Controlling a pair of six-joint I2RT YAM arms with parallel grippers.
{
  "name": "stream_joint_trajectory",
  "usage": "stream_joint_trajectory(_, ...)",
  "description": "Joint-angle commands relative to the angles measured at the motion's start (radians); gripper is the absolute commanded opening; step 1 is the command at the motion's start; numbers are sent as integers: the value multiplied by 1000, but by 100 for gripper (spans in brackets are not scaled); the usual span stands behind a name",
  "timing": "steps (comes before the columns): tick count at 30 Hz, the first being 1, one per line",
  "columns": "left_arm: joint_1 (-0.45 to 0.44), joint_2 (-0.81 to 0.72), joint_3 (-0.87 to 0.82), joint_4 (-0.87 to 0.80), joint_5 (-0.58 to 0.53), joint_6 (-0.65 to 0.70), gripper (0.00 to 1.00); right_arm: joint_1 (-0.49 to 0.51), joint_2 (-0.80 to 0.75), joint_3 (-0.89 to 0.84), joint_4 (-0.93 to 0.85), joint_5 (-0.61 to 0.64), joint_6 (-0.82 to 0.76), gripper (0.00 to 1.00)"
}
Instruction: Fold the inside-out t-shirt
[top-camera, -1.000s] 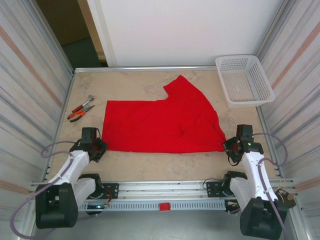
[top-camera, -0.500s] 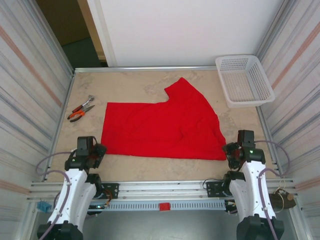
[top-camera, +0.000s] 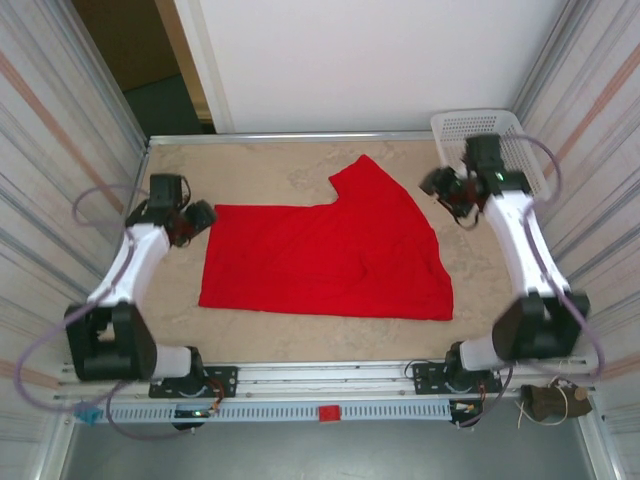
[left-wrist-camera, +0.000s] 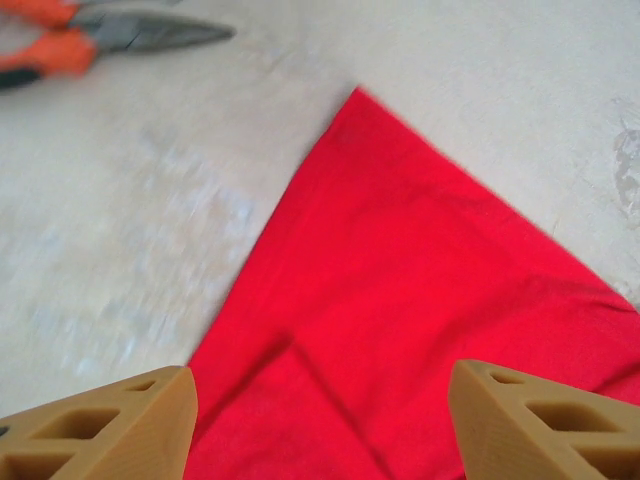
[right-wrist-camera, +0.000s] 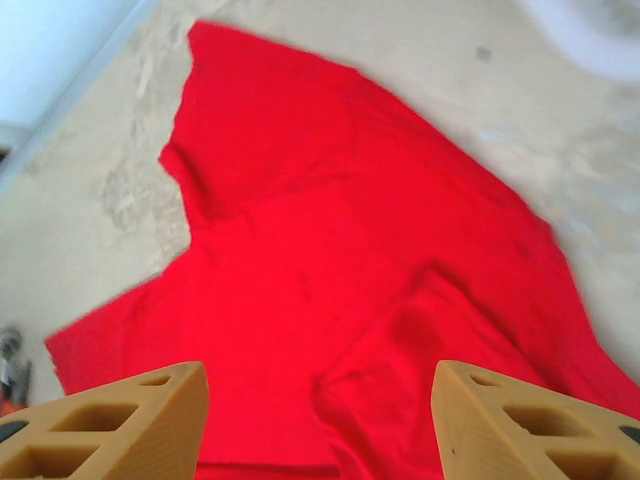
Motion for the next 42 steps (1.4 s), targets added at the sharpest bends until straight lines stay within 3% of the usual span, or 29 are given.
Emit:
stream_joint_trajectory(1, 9, 141, 122, -19, 31, 189, 68, 64, 221, 207, -68, 7, -177, 60)
stream_joint_trajectory(9, 10, 377, 268, -21, 66, 198, 70, 104, 847, 941, -239, 33, -371, 61)
stream_joint_trajectory(13, 10, 434, 288, -14, 88, 184, 71, 104, 1048, 1174, -201, 25, -374, 64)
stream_joint_trajectory(21, 16, 484, 289, 11, 142, 139, 77, 129, 1195, 1186, 90, 8, -327, 71)
stream_joint_trajectory(30, 23, 477, 273, 28, 200, 110, 77, 127, 1307, 1248, 227, -21, -270, 77)
stream_joint_trajectory(36, 44, 496, 315, 18, 210, 104, 77, 127, 1354, 1272, 268, -90, -210, 72)
stream_joint_trajectory(42, 65, 571, 418, -27, 194, 114, 78, 136, 1359, 1274, 258, -123, -198, 58)
